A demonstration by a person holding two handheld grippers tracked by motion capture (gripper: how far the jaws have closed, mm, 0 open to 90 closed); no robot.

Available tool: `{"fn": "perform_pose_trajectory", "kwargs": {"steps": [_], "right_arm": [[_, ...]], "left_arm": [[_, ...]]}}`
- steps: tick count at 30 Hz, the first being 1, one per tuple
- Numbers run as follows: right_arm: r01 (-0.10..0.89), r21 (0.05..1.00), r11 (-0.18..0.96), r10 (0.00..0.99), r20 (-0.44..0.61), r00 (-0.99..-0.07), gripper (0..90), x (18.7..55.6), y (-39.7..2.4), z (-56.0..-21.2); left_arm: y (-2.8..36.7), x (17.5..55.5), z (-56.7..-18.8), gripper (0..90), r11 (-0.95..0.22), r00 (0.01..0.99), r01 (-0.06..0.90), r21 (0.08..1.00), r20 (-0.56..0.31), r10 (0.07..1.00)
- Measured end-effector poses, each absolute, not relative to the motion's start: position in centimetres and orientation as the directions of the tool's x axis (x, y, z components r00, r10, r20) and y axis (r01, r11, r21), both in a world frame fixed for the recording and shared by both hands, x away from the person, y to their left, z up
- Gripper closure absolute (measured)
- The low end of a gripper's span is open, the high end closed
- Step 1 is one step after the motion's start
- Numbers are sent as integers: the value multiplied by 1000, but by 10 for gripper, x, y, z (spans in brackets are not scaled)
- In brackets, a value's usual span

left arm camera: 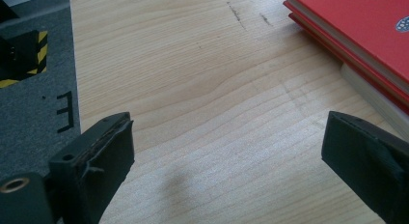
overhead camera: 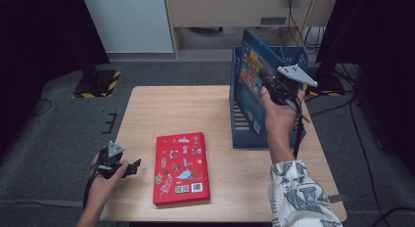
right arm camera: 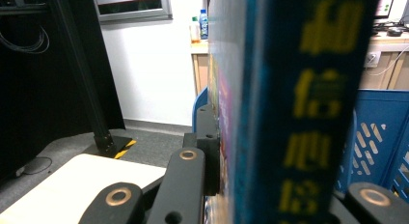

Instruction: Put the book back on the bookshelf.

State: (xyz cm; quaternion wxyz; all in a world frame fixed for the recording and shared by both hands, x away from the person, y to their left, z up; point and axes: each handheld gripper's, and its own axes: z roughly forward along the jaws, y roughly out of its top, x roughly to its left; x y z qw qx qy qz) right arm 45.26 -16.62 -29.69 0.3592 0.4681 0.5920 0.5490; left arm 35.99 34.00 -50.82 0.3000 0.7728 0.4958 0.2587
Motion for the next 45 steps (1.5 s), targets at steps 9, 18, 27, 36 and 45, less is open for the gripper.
{"fn": "perform_pose_trajectory", "kwargs": {"steps": [9, 18, 27, 36, 45], "right_arm": [[153, 987, -44, 957, 85, -277, 832, 465, -166, -293], [143, 988, -56, 959, 93, -267, 832, 481, -161, -297], [135, 989, -61, 959, 95, -266, 832, 489, -158, -305], [124, 991, -42, 958, 75, -275, 832, 495, -152, -311], [107, 994, -30, 955, 60, -290, 833, 497, -149, -319]], "left_arm": [[340, 360, -509, 38, -331, 374, 612, 719, 106, 921], [339, 360, -510, 38, -335, 377, 613, 715, 108, 920], [338, 360, -510, 38, -338, 378, 612, 715, 111, 919], [339, 360, -510, 38, -338, 379, 614, 713, 109, 919], [338, 360, -510, 38, -341, 381, 613, 713, 112, 918]]}}
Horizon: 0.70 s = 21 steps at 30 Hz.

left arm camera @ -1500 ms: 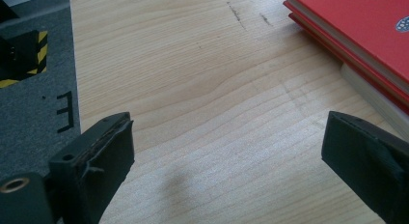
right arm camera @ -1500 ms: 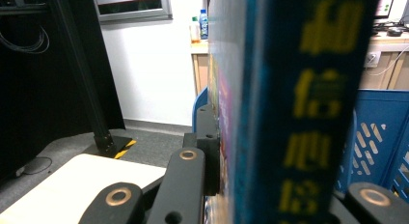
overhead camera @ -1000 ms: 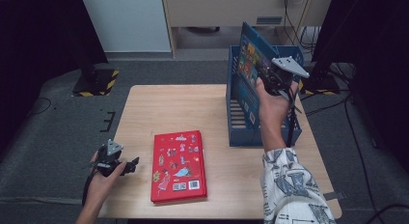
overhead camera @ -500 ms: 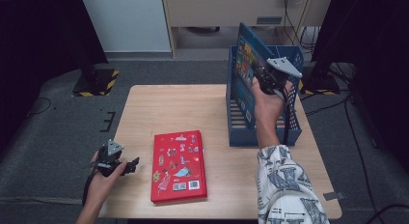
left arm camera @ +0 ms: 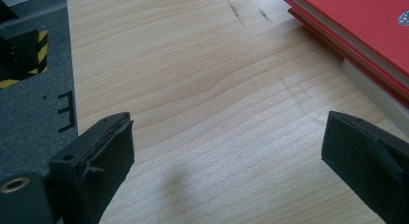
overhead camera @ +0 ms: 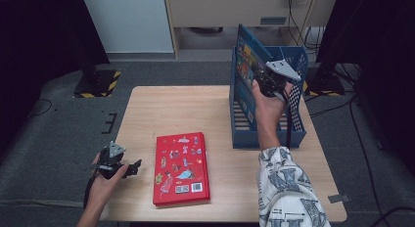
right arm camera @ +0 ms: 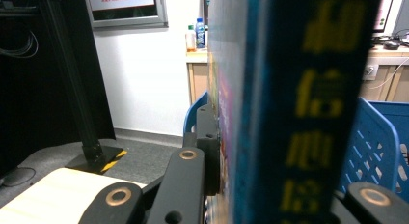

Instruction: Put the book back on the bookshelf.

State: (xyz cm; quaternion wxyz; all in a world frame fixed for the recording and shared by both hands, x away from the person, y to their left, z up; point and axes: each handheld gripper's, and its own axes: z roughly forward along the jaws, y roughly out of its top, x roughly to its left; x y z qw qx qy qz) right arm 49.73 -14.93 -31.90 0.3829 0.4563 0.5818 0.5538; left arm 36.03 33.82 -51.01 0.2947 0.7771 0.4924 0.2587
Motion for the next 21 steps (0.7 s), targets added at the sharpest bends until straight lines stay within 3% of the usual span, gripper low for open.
{"fn": "perform_pose_trajectory", "kwargs": {"steps": [21], "right_arm": [[168, 985, -27, 960, 72, -271, 833, 506, -148, -364]], "left_arm": [[337, 360, -510, 38, -348, 387, 613, 709, 114, 915]]}}
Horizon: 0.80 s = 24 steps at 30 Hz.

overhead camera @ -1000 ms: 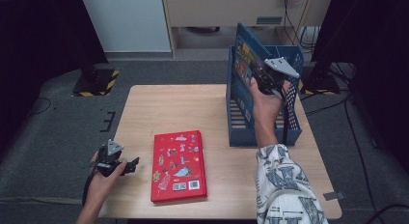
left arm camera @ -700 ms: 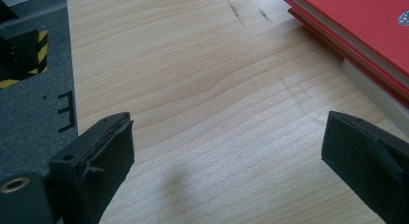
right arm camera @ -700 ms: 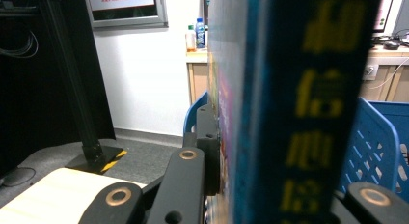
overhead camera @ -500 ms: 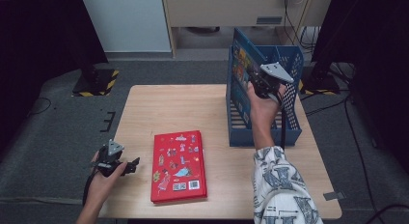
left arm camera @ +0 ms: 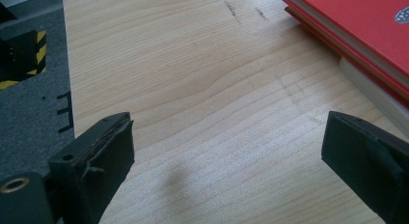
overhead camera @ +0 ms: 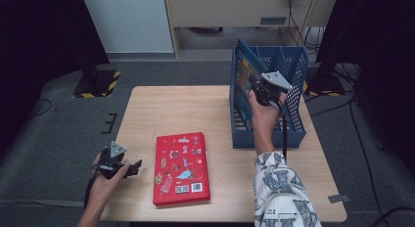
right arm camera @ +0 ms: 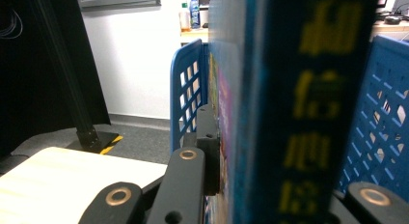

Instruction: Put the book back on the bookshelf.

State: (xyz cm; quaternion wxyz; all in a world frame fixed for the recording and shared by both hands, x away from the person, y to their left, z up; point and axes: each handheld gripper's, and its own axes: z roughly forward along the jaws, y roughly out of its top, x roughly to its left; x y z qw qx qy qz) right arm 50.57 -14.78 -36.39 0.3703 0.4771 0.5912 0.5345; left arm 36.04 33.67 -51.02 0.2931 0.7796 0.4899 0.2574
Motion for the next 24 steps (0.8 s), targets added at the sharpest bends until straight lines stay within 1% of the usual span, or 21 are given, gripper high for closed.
{"fn": "perform_pose_trajectory", "kwargs": {"steps": [18, 24], "right_arm": [[170, 985, -19, 957, 68, -283, 829, 502, -146, -375], [205, 979, 11, 956, 50, -288, 823, 497, -144, -373]], "left_arm": [[336, 360, -511, 38, -352, 385, 616, 705, 120, 915], [336, 360, -510, 38, -355, 384, 614, 705, 126, 915]]}}
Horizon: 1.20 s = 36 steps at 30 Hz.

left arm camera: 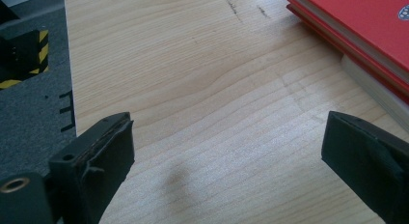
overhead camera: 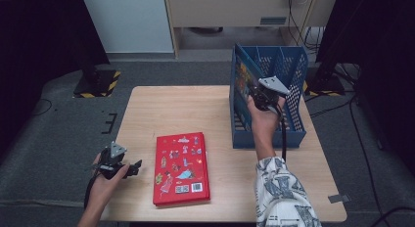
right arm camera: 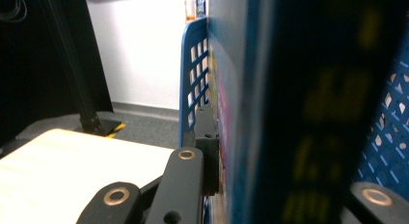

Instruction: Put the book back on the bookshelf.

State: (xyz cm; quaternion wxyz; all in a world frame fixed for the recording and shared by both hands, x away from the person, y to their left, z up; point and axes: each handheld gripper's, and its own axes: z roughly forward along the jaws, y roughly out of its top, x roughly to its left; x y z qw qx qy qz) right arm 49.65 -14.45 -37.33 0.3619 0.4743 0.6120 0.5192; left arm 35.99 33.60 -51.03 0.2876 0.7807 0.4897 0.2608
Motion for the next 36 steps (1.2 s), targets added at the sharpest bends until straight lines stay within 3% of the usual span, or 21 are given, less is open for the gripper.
{"fn": "perform_pose_trajectory", "kwargs": {"steps": [16, 26, 36], "right_arm": [[252, 968, 4, 950, 75, -302, 795, 481, -155, -377], [222, 975, 0, 938, 77, -337, 747, 476, -158, -356], [225, 974, -13, 936, 91, -339, 782, 482, -157, -355]], "left_arm": [[336, 360, -510, 38, -354, 378, 616, 704, 130, 917], [335, 360, -510, 39, -354, 378, 616, 704, 130, 916], [335, 360, -510, 39, -357, 382, 615, 703, 130, 915]]}}
